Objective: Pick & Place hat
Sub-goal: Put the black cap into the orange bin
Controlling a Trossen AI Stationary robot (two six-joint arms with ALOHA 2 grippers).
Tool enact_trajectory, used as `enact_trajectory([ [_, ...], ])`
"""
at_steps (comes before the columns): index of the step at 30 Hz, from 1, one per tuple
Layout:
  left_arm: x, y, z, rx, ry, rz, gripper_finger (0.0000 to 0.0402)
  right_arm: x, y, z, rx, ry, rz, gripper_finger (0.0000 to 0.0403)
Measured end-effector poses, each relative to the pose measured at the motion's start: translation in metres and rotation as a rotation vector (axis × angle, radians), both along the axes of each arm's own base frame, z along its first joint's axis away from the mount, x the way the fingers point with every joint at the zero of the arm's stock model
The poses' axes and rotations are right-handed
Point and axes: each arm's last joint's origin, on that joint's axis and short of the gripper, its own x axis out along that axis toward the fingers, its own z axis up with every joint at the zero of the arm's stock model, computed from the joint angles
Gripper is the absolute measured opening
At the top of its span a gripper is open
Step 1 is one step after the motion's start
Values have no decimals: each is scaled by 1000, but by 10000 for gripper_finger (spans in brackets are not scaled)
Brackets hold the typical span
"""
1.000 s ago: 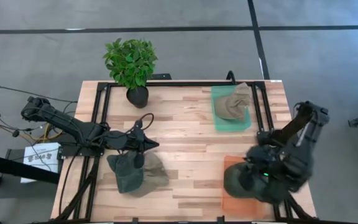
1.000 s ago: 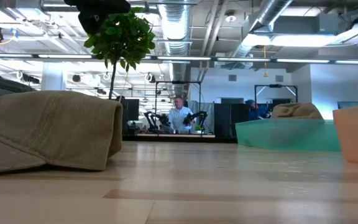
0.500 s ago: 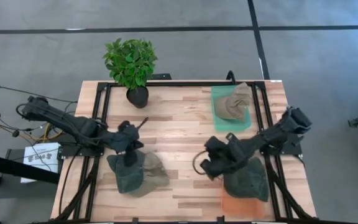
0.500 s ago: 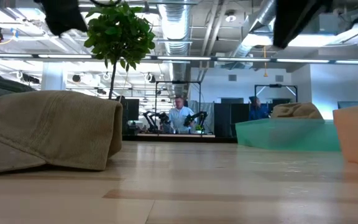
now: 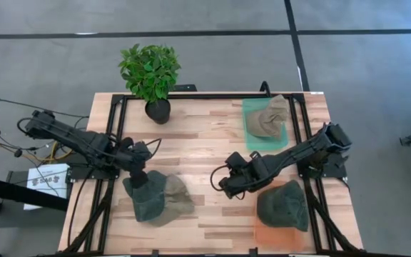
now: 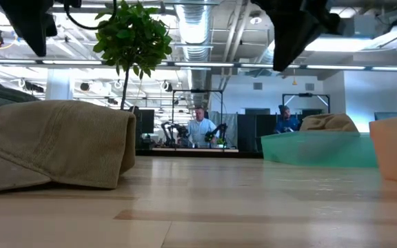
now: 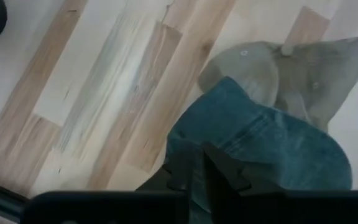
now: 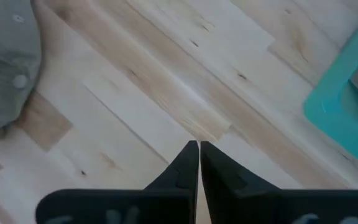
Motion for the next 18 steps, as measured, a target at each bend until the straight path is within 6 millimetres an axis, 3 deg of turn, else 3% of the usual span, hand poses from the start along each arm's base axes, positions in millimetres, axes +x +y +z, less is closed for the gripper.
enact_trajectory([
  [9,-6,-1,-29,-96,112,117,152,-1,-1,0,-10,0,0,1],
  [18,-7,-10,-64,-298,200,56,249,-1,-1,0,-35,32,77,1],
])
